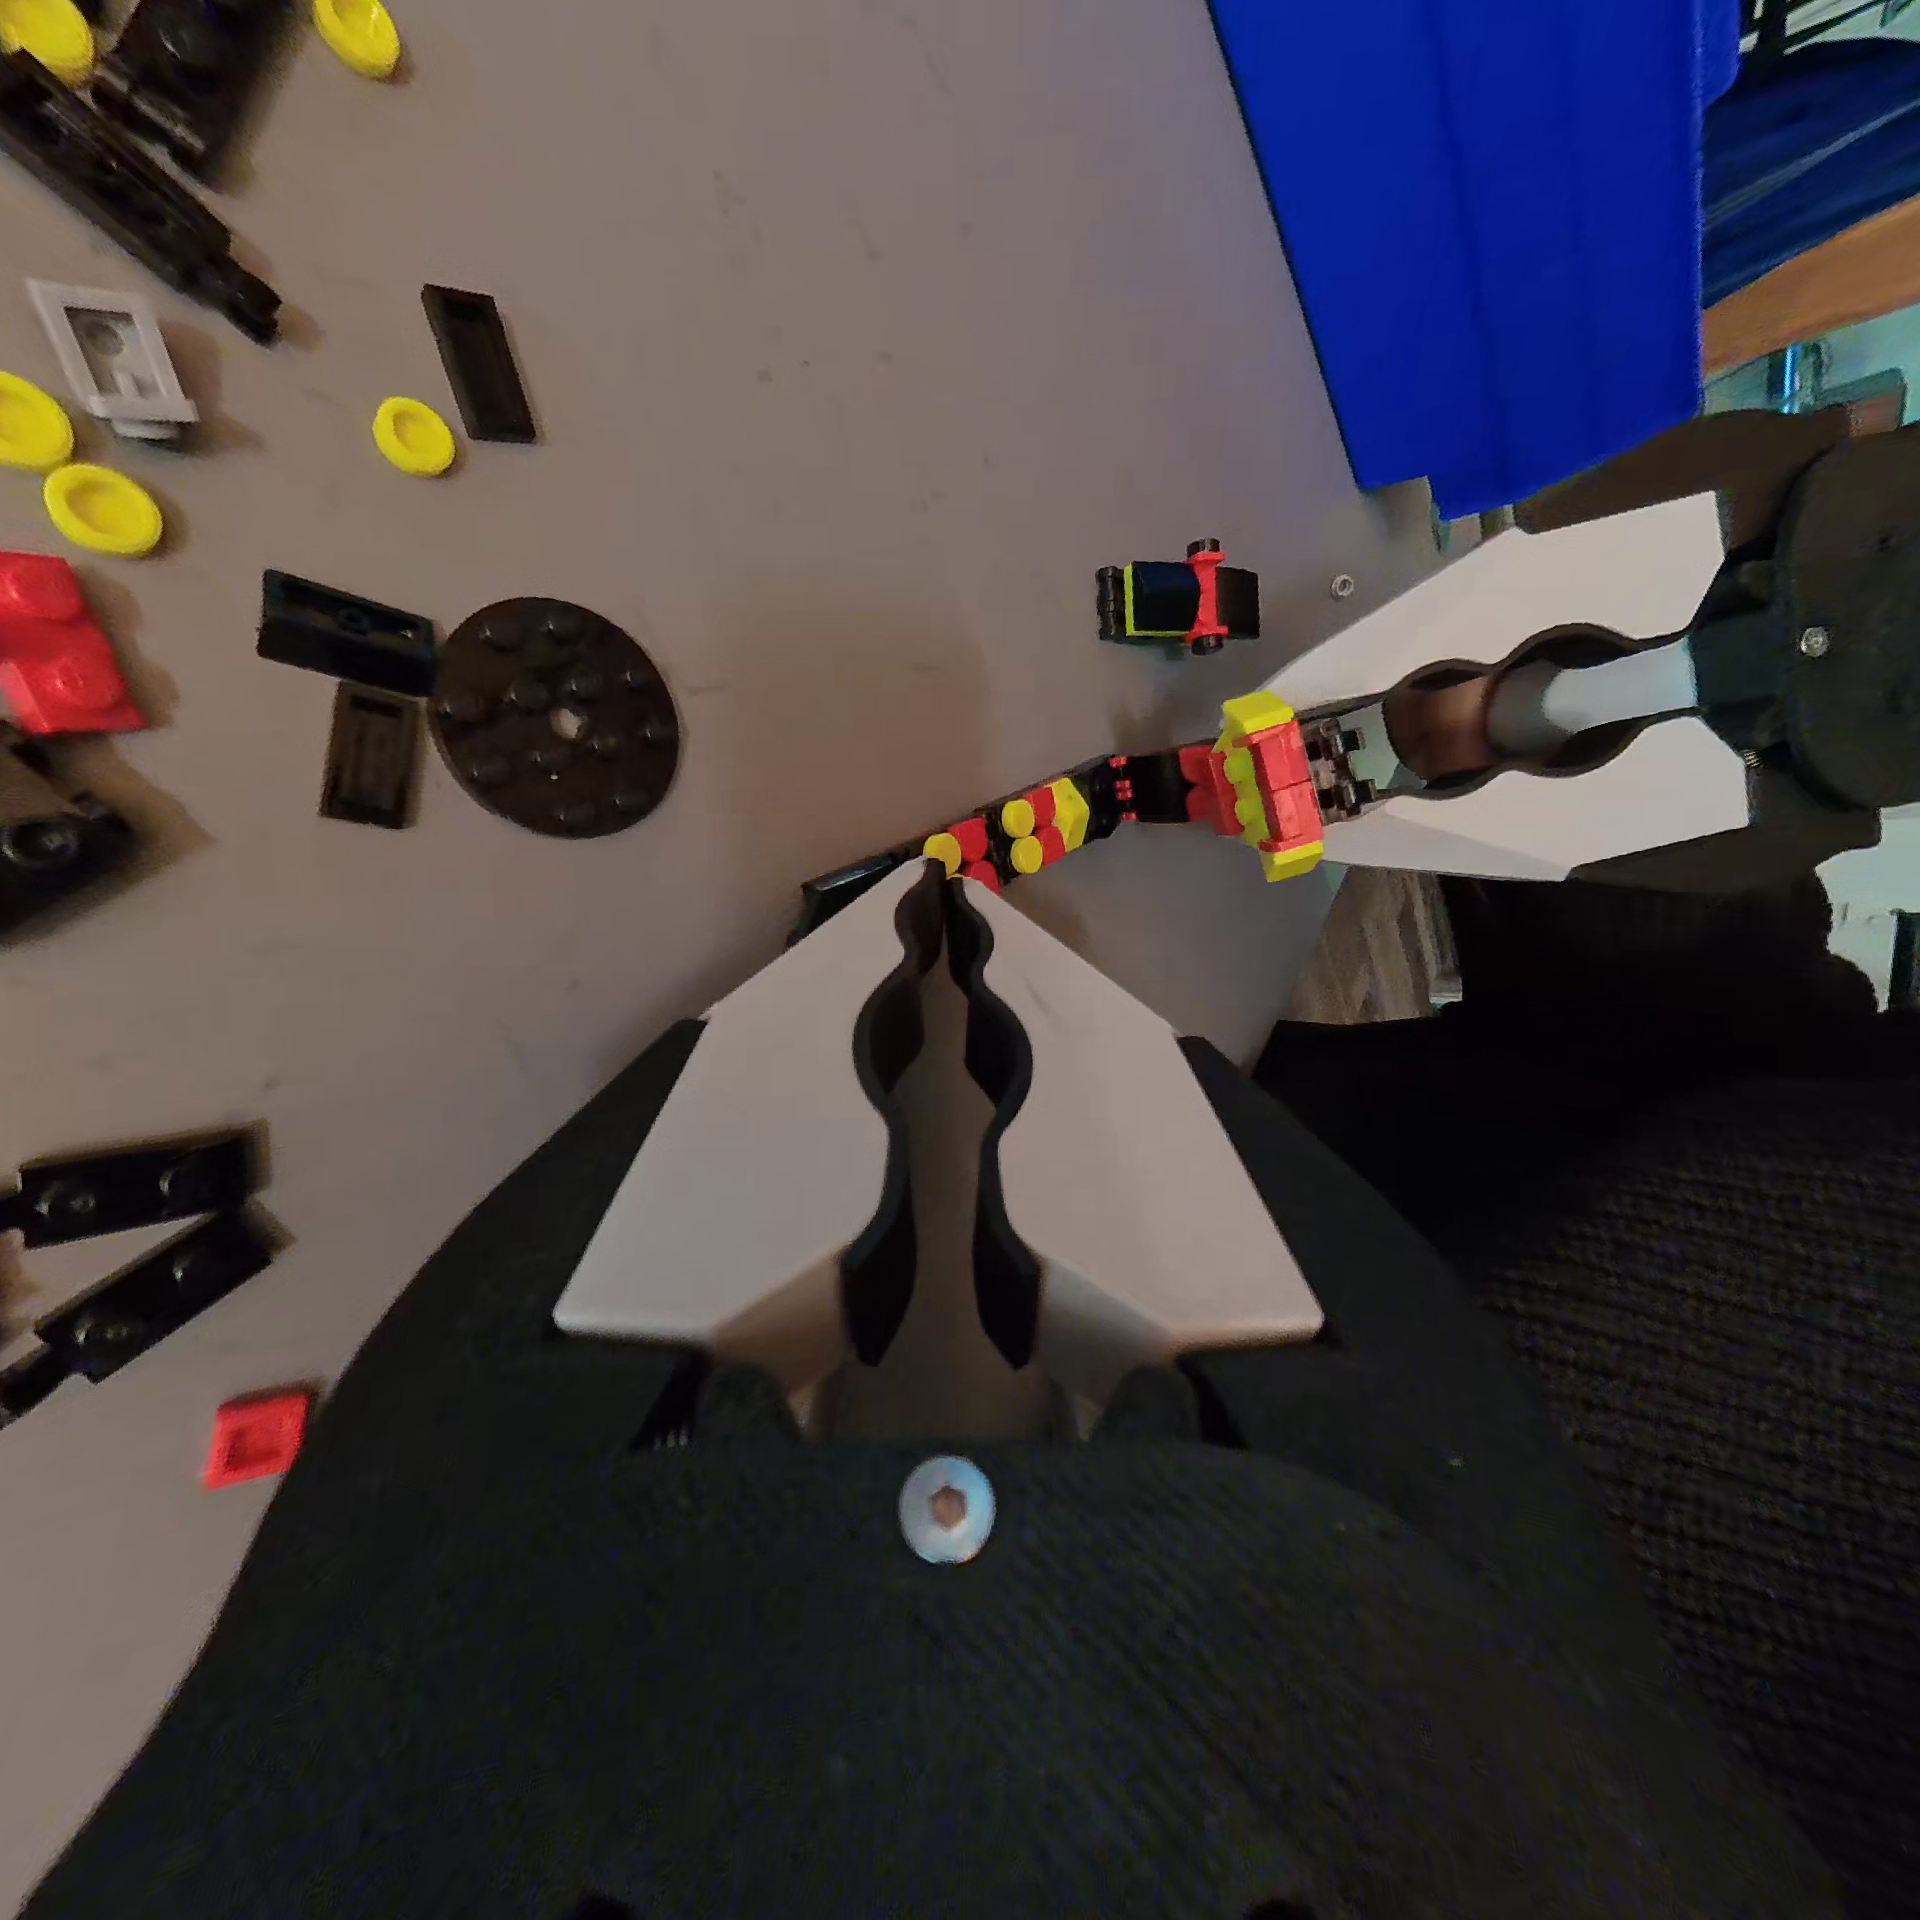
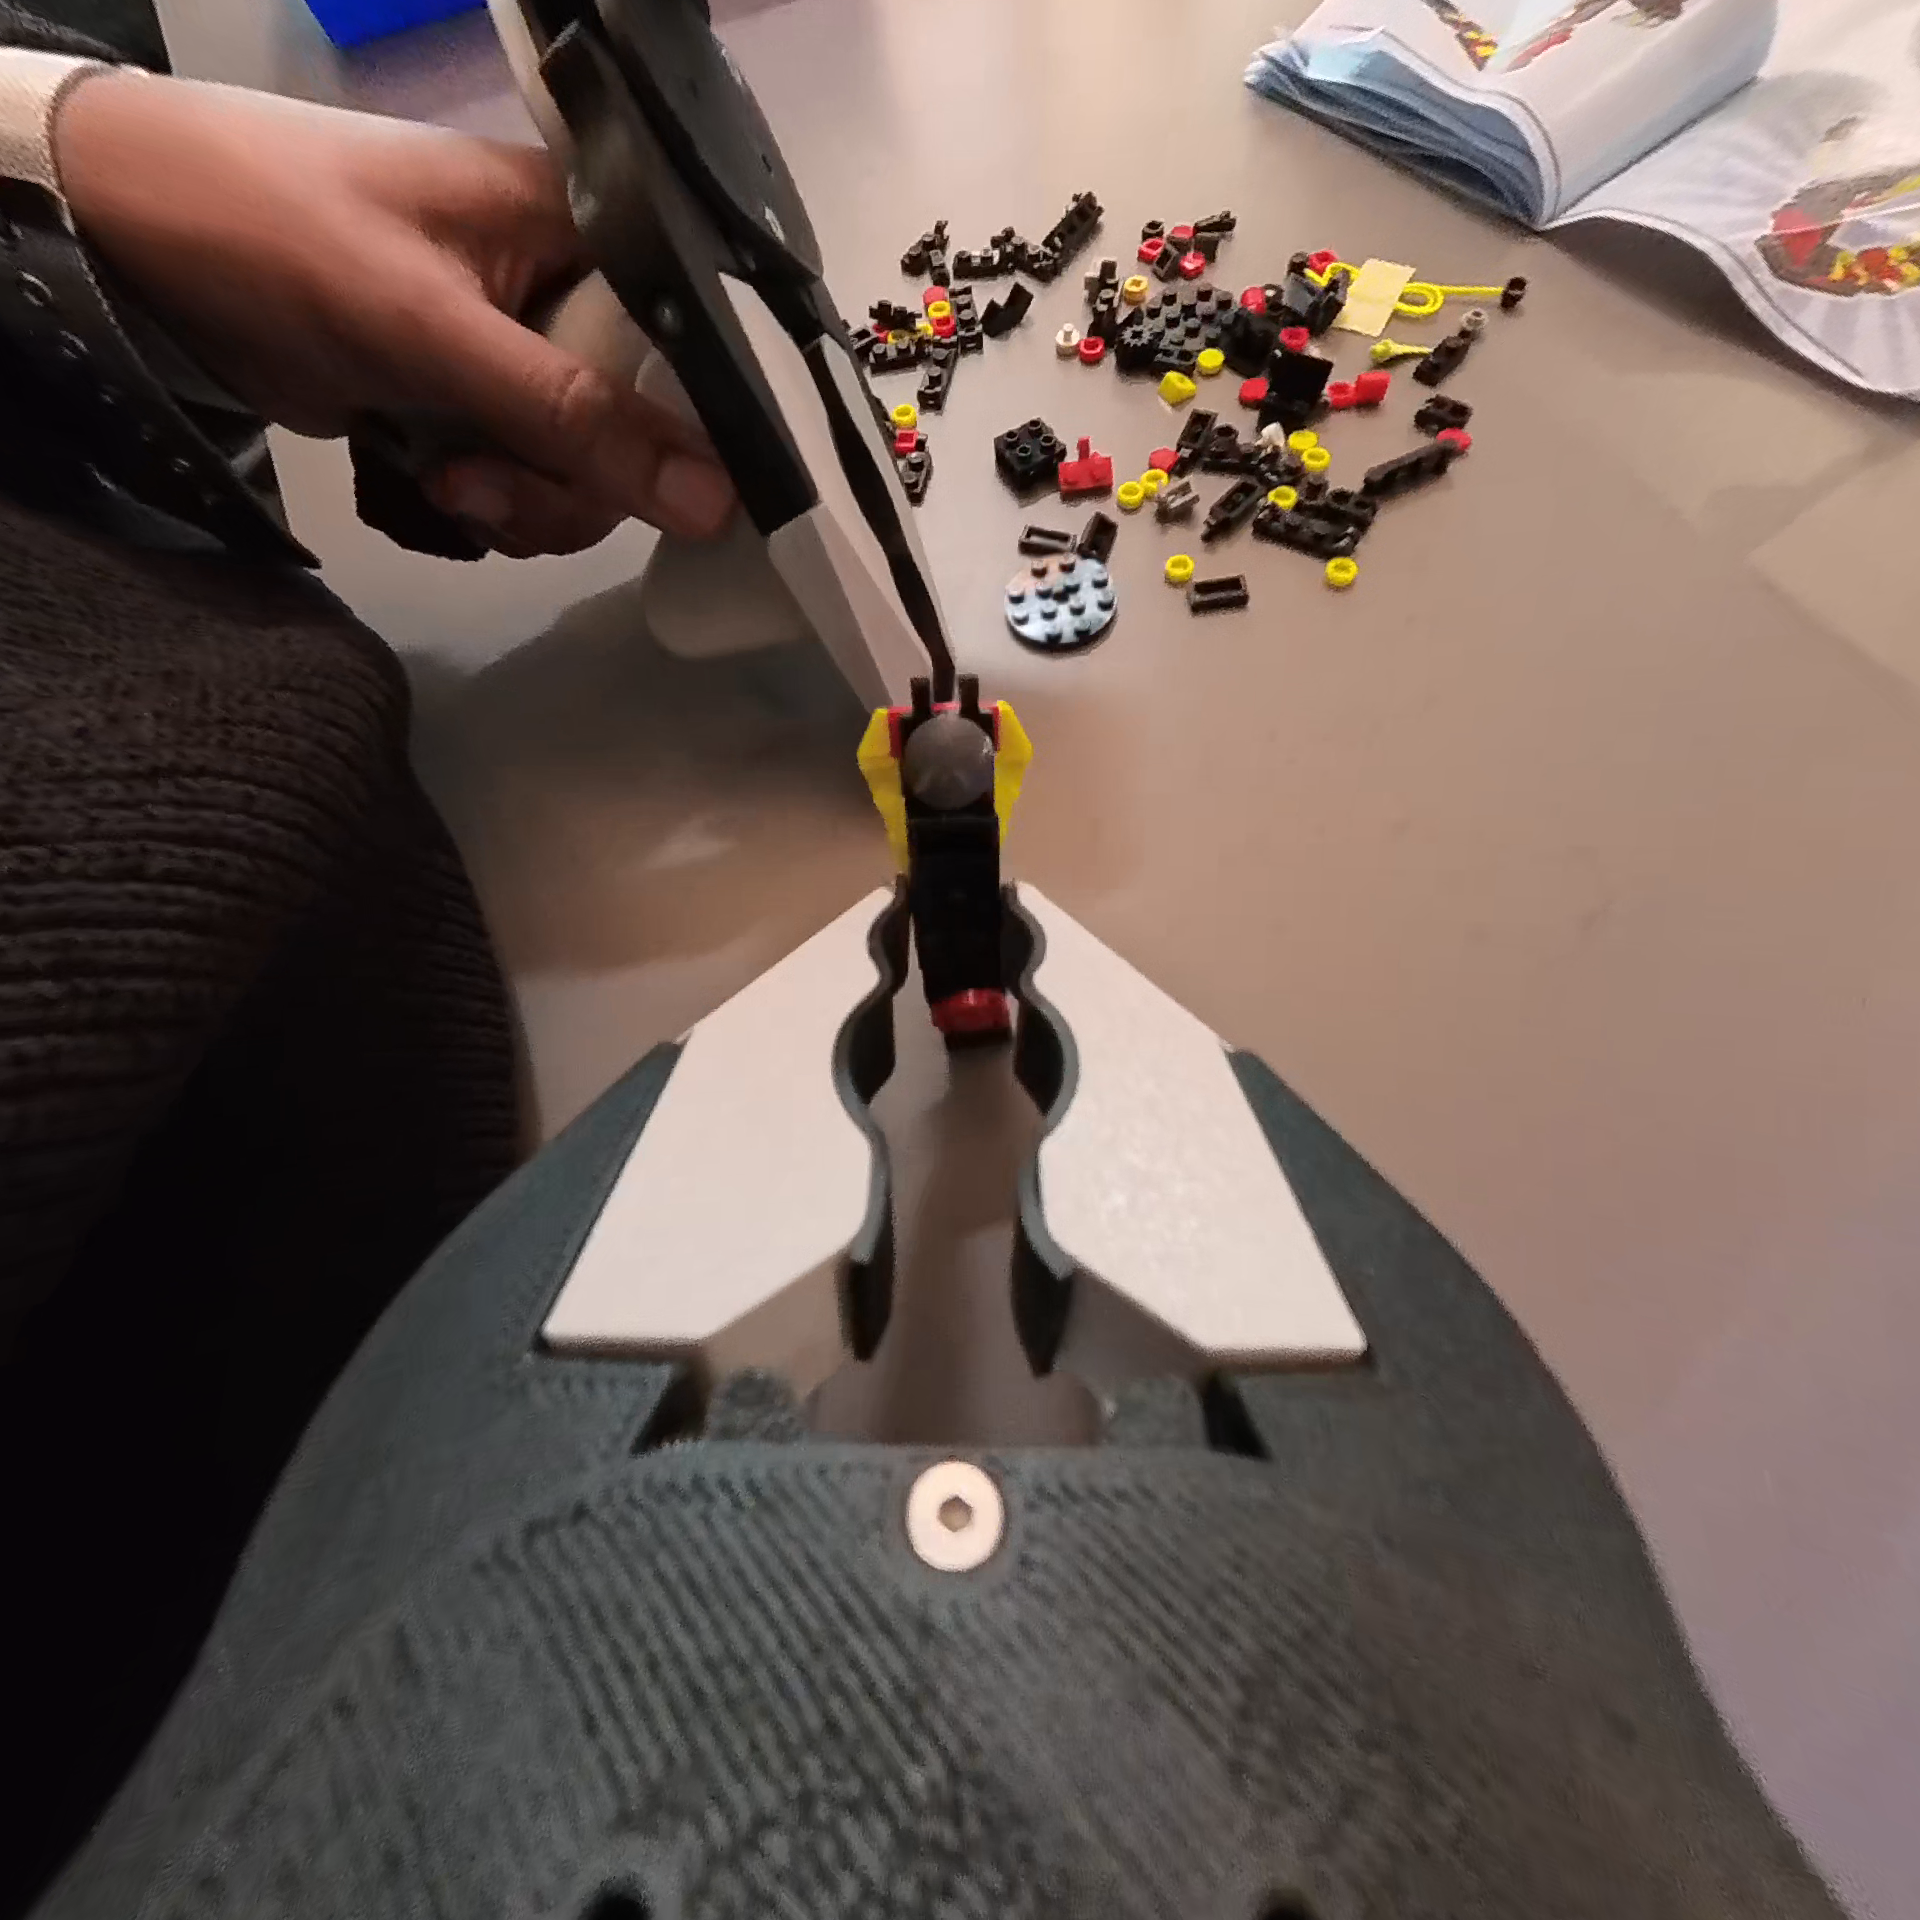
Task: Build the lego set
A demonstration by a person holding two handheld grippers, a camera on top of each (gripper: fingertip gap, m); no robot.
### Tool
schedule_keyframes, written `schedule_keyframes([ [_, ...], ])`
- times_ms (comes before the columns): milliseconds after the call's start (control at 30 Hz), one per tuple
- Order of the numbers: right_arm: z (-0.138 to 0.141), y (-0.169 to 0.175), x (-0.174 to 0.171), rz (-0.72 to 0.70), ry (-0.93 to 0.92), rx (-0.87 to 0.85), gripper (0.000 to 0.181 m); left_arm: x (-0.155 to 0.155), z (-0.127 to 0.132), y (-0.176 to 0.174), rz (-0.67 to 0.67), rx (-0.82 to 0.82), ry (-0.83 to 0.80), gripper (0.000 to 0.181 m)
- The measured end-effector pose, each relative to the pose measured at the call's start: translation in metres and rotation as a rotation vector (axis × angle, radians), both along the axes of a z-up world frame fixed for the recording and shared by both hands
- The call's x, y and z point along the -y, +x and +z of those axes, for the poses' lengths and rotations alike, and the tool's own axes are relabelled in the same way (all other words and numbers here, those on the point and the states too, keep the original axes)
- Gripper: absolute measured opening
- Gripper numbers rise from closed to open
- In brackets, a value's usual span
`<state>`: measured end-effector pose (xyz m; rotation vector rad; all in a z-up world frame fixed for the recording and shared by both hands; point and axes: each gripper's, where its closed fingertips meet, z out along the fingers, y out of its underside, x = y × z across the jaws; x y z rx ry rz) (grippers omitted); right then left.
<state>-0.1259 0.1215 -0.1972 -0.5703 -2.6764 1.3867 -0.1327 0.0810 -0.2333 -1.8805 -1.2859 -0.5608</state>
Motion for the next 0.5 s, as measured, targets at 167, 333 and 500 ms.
schedule_keyframes([
  [167,0.007,-0.005,0.001,-0.030,-0.040,-0.010,0.014,-0.004,0.019,-0.010,0.052,-0.070,0.091,0.008],
  [333,0.038,-0.030,-0.003,-0.178,-0.307,0.134,0.013,0.016,0.072,-0.027,0.175,-0.267,0.253,0.027],
  [500,0.041,-0.032,0.001,-0.197,-0.414,0.280,0.014,0.019,0.068,-0.016,0.174,-0.270,0.289,0.038],
])
